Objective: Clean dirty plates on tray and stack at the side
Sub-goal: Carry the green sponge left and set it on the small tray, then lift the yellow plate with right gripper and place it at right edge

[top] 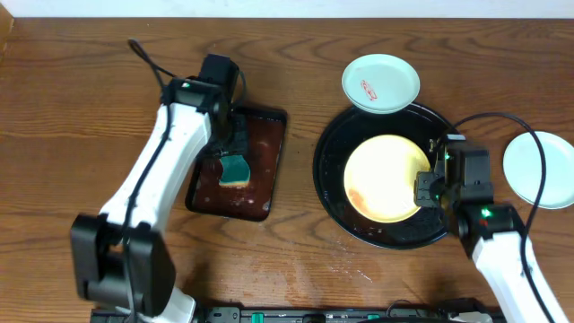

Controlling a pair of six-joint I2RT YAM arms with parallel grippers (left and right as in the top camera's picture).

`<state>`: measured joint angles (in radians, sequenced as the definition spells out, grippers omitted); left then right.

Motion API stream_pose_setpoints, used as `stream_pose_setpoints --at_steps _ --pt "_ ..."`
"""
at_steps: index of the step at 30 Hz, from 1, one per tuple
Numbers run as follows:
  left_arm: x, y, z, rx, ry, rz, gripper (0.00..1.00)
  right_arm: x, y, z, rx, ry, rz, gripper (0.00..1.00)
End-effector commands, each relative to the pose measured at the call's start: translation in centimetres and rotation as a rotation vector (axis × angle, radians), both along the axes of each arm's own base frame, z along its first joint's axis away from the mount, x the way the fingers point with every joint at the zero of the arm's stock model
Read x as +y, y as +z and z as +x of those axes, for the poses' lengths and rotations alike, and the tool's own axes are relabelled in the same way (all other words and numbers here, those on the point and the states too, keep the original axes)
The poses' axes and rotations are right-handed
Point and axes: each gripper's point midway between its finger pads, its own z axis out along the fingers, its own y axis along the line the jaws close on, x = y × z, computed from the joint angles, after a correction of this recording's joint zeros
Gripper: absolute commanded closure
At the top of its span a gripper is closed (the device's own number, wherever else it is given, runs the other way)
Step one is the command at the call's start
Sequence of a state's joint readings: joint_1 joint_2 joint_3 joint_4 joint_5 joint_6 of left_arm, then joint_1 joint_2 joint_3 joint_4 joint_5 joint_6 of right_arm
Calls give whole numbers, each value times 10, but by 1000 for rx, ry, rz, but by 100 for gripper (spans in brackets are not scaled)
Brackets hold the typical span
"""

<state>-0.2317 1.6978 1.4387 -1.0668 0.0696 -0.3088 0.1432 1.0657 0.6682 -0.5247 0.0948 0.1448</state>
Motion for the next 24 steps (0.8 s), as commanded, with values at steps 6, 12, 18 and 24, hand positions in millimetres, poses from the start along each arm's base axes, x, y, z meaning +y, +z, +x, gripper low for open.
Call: stream_pose_setpoints --at_steps 6,12,18,24 --pt "-14 62 -14 -148 -32 -133 40 -13 59 1 -236 -66 -262 99" --pt "-22 91 -25 -222 -53 -206 36 7 72 1 -296 21 -441 99" --pt "-20 92 -29 -216 -52 -204 18 34 83 2 -346 145 -618 99" --pt "-20 92 -29 -216 -52 -204 18 53 91 -3 -387 205 -738 99"
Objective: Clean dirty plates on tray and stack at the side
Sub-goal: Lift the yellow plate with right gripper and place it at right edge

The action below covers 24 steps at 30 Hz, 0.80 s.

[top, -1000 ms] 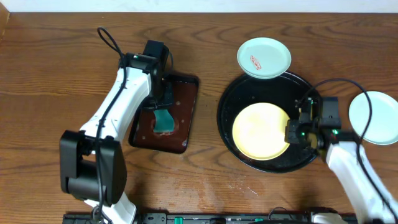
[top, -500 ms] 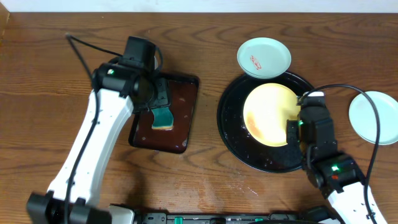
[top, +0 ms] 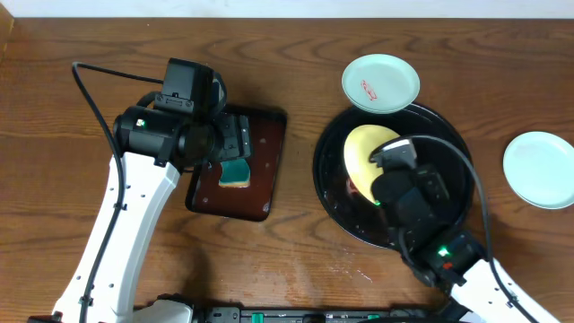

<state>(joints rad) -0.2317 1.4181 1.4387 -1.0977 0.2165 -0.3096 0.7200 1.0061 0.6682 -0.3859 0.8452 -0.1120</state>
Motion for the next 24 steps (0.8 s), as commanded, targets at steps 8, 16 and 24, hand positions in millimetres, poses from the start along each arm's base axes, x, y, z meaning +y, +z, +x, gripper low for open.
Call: stream_pose_setpoints --at_steps 8,16,24 --pt "-2 4 1 -8 -12 -8 17 28 39 -7 -142 78 -210 99" --pt "-2 4 1 -8 -12 -8 17 36 62 -11 -211 81 -301 99" --pt "-2 4 1 -8 -12 -8 17 35 67 -11 -210 91 -356 99"
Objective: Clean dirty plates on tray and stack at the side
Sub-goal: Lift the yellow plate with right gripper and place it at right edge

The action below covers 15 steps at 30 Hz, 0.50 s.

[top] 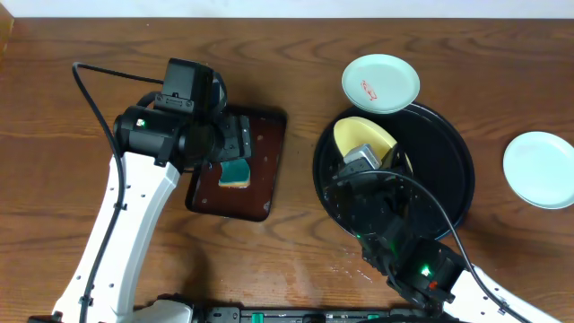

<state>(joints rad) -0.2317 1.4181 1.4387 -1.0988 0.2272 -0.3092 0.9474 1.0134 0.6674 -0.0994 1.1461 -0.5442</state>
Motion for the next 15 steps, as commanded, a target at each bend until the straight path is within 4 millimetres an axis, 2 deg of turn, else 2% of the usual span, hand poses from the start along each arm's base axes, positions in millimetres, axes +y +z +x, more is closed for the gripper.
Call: stream_pose_setpoints --at_steps 1,15 --pt "0 4 1 -12 -7 1 16 -4 6 -2 -11 -24 -48 99" --pt "0 4 1 -12 -7 1 16 -7 7 -3 -16 -38 -52 99"
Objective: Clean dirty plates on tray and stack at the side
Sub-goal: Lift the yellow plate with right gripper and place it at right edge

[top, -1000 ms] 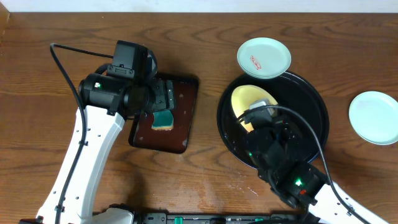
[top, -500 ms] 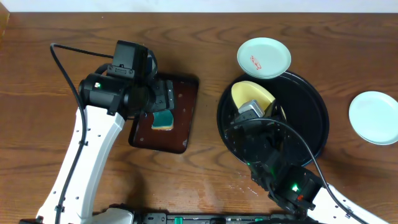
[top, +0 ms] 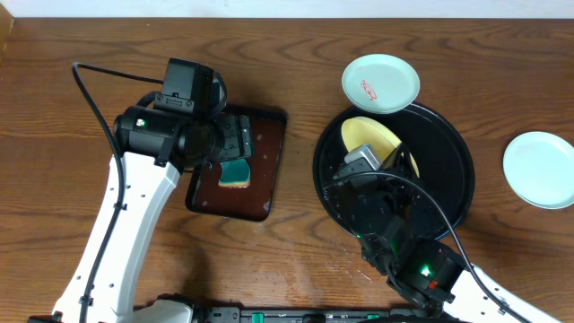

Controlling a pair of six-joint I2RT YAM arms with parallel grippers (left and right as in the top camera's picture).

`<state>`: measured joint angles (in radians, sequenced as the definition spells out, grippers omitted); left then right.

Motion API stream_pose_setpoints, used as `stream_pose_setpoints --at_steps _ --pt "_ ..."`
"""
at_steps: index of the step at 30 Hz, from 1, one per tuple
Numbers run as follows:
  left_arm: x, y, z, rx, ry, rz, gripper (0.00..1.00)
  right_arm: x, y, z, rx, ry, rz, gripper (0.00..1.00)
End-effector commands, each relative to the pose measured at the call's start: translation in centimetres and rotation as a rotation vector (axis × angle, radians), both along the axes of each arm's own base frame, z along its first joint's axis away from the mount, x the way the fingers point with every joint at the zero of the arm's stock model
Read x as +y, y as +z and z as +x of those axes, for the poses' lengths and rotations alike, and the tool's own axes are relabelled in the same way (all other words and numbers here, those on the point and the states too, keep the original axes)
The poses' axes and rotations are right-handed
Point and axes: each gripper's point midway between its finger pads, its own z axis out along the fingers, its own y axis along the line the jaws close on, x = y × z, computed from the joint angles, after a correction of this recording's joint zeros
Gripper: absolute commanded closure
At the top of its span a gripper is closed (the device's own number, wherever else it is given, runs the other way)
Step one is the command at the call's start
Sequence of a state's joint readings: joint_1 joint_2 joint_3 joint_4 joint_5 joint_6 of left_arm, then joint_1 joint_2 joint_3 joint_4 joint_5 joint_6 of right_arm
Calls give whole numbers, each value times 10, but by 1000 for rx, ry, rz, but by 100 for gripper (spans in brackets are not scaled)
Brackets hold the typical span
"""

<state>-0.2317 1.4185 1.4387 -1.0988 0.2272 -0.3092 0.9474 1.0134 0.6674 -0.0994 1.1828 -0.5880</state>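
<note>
A yellow plate (top: 368,135) is tilted up over the round black tray (top: 453,161), and my right gripper (top: 392,160) is shut on its right rim. The right arm is raised close to the overhead camera and hides the lower part of the plate. My left gripper (top: 235,154) hangs over the brown rectangular tray (top: 269,170), shut on the green sponge (top: 235,172) at its fingertips. A mint plate with a red smear (top: 380,82) lies just behind the black tray.
A second mint plate (top: 538,169) lies on the table at the far right. The left arm's cable loops over the table at the back left. The right arm's body covers the front half of the black tray.
The yellow plate and my right gripper have shifted slightly to the right over the black tray. The left arm and the sponge are unchanged.
The yellow plate first lay flat in the black tray with my right gripper at its right rim, and the left gripper was low on the sponge. Then the plate was tilted up and the left arm stood higher. The plate then moved further left and back, where it stays.
</note>
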Motion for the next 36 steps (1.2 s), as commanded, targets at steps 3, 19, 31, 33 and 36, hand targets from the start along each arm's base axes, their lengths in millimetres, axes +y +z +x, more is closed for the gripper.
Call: stream_pose_setpoints --at_steps 3,19,31,33,36 --pt "0 4 1 -12 -7 1 16 -1 4 -2 -14 -12 -1 99" --pt "0 4 1 -12 -7 1 16 -1 4 -2 -13 -12 -2 99" --pt "0 4 1 -12 -7 1 16 -1 4 -2 -14 -13 -1 99" --pt "0 4 1 -12 -7 1 16 -1 4 -2 -14 -13 1 99" --pt "0 4 1 -12 -7 1 16 -3 4 -1 -25 -24 37 99"
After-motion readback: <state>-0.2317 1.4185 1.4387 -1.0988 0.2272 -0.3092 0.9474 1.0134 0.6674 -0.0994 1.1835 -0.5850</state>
